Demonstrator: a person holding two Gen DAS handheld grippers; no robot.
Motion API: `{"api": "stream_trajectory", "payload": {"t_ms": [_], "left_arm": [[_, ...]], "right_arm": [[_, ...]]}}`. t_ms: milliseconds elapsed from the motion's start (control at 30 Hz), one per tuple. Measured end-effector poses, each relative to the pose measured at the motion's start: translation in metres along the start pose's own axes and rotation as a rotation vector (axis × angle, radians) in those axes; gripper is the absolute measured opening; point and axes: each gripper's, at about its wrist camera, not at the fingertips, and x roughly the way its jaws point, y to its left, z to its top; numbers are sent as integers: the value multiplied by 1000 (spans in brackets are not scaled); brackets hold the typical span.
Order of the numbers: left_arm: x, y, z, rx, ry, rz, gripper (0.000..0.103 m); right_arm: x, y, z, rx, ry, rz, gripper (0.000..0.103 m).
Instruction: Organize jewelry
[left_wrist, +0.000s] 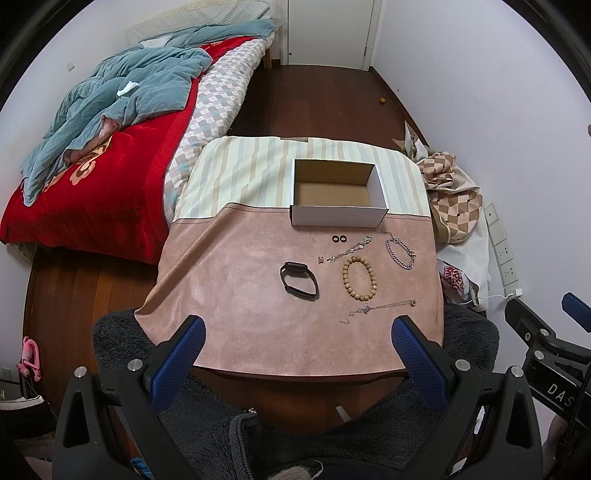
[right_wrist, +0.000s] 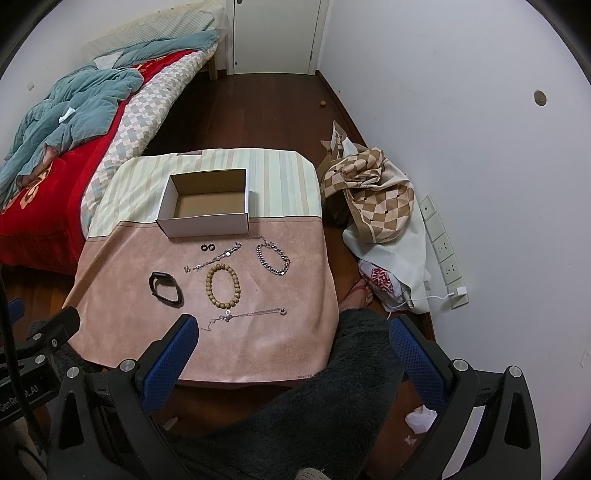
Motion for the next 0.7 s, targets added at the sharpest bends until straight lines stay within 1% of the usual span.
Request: {"api": "stream_trajectory", "payload": {"t_ms": [700], "left_arm": [[0, -2, -2, 1, -2, 0, 103]], "right_arm": [[1, 0, 1, 1, -1, -1, 103]]}}
